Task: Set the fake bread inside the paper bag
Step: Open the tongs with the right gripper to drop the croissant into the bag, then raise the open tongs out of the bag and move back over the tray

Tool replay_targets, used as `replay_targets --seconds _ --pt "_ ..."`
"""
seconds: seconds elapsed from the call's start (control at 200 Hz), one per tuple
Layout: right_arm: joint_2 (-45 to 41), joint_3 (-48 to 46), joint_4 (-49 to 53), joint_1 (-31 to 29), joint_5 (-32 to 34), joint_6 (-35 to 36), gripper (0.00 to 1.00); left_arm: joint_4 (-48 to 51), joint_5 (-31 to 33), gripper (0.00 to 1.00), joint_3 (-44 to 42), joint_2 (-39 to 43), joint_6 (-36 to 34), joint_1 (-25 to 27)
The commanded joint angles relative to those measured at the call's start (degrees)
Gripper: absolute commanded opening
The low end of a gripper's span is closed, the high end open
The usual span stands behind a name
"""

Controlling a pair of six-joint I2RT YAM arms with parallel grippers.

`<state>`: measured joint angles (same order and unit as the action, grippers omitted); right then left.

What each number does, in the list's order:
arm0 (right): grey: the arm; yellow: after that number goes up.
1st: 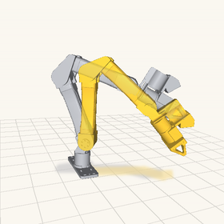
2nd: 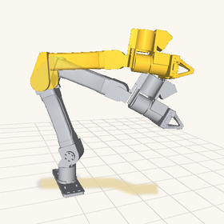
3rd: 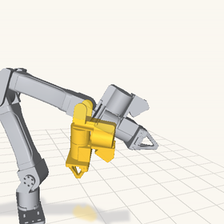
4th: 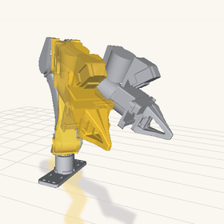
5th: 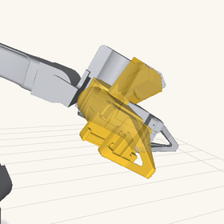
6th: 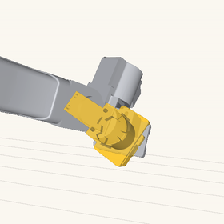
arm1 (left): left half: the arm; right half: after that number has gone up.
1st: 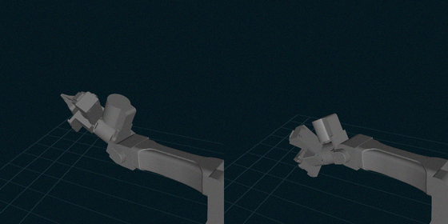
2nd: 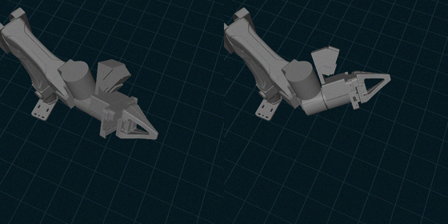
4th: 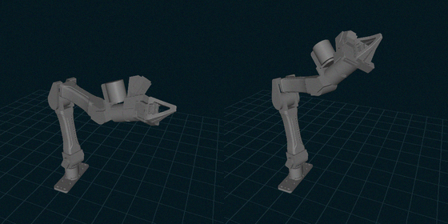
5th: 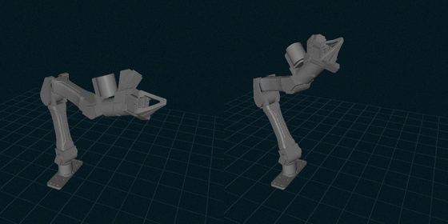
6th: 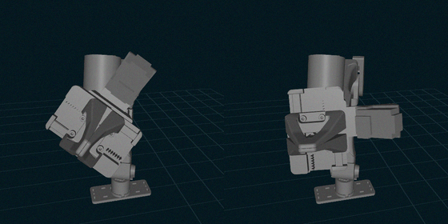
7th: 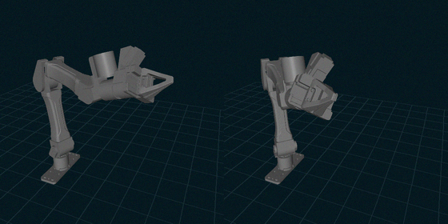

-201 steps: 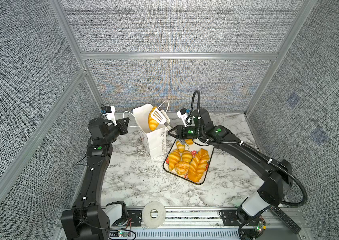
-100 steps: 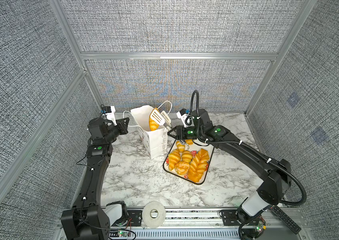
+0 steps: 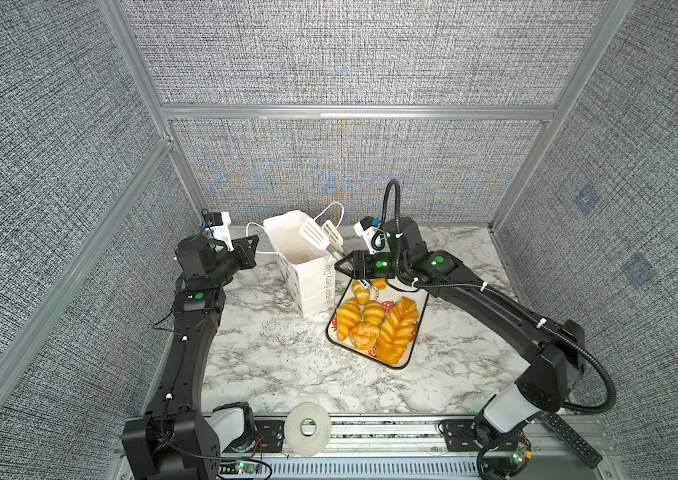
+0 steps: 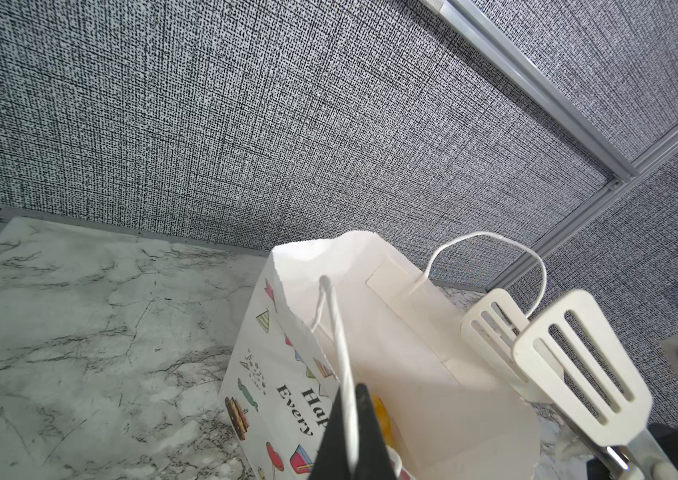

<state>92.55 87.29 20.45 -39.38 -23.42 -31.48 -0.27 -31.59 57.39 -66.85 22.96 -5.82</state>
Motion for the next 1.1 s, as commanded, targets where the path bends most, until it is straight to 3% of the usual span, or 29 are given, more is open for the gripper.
replay_targets --seconds 0.0,0.765,1.096 --pt "-0.63 0.74 -1.07 -0.18 -0.29 -0.03 0.53 -0.41 -0.34 0.00 0.24 -0.16 -0.28 -0.15" --pt "-5.09 4.36 4.64 -0.50 2.86 3.20 0.53 -0.50 -0.57 0.00 0.18 -0.34 -0.19 -0.12" --pt "-8.32 3.44 6.29 2.58 3.82 3.60 0.53 -0.52 -0.57 0.00 0.18 -0.43 -0.11 -0.15"
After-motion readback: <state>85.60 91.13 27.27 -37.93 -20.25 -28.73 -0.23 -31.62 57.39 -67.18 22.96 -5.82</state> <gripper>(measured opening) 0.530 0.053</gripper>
